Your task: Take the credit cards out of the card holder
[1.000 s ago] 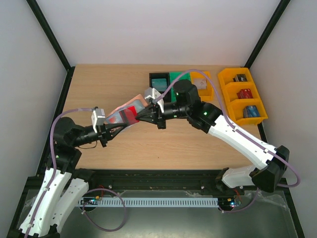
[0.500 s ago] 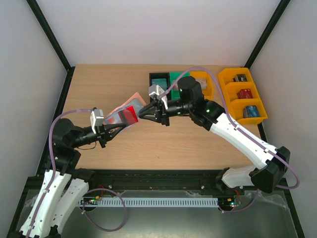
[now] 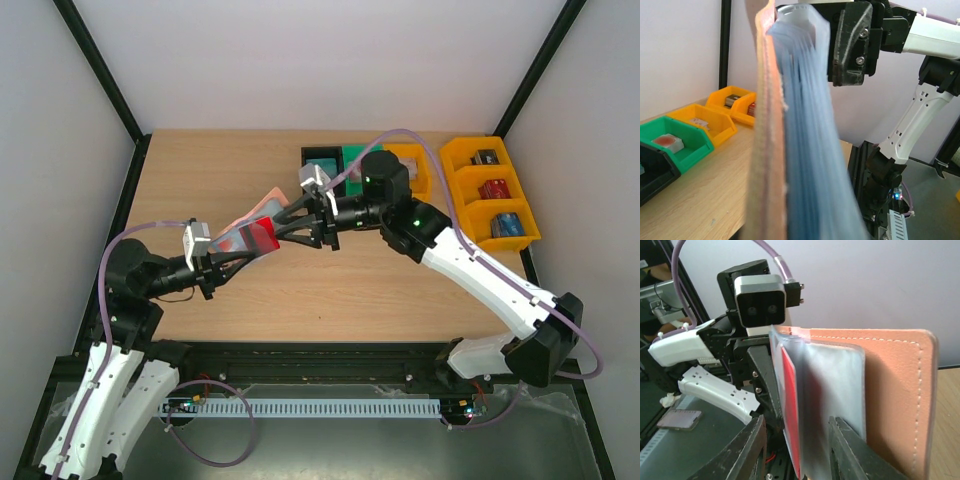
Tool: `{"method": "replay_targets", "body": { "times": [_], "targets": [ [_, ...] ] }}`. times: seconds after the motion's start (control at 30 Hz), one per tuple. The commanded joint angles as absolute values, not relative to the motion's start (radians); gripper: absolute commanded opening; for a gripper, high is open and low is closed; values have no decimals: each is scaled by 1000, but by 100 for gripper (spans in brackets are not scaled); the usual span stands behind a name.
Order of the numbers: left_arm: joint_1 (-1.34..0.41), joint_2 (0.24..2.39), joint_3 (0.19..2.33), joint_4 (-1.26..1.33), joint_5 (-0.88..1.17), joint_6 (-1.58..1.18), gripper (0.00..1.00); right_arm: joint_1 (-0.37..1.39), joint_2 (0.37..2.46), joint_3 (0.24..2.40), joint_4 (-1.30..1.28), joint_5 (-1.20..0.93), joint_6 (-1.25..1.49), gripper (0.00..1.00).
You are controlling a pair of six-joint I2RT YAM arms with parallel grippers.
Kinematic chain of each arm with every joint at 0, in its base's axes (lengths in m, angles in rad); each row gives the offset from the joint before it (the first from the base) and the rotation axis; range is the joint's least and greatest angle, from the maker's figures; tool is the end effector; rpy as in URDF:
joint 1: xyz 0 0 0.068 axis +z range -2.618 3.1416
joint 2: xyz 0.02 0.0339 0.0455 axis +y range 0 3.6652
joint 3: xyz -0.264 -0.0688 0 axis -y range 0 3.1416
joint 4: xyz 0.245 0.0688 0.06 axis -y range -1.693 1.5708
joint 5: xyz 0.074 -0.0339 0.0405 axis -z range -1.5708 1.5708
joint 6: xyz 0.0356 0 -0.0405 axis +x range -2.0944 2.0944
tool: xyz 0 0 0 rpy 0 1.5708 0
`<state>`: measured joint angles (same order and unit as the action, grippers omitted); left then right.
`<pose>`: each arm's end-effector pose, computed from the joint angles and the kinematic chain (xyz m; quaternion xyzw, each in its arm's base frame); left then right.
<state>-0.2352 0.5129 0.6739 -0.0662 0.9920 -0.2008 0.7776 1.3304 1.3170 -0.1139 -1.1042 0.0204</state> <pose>0.1051 -0.0558 0.3504 0.3622 0.5856 -0.4533 0.5660 0.1859 0.2277 0.4152 -0.5582 0.4658 0.5813 0.3654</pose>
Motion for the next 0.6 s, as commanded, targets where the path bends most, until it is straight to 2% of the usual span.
{"method": "replay_targets", "body": {
  "times": [0.0, 0.2, 0.23, 0.37, 0.5, 0.57],
  "targets": [
    [-235, 508, 678, -43, 1025, -177, 2, 787, 1361, 1327, -28, -1071, 79, 32],
    [-235, 510, 675, -38, 1027, -181, 2, 810, 1390, 1351, -89, -1043, 42, 31],
    [-234, 509, 674, -38, 1029, -181, 2, 811, 1391, 1353, -93, -1042, 38, 29],
    [-236, 509, 673, -45, 1031, -181, 2, 811, 1387, 1350, -79, -1060, 39, 4],
    [-236, 508, 672, -43, 1024, -185, 2, 811, 1383, 1352, -82, -1088, 35, 2],
    [-236, 507, 671, -42, 1018, -192, 9, 811, 1376, 1352, -94, -1091, 20, 2]
  ]
}}
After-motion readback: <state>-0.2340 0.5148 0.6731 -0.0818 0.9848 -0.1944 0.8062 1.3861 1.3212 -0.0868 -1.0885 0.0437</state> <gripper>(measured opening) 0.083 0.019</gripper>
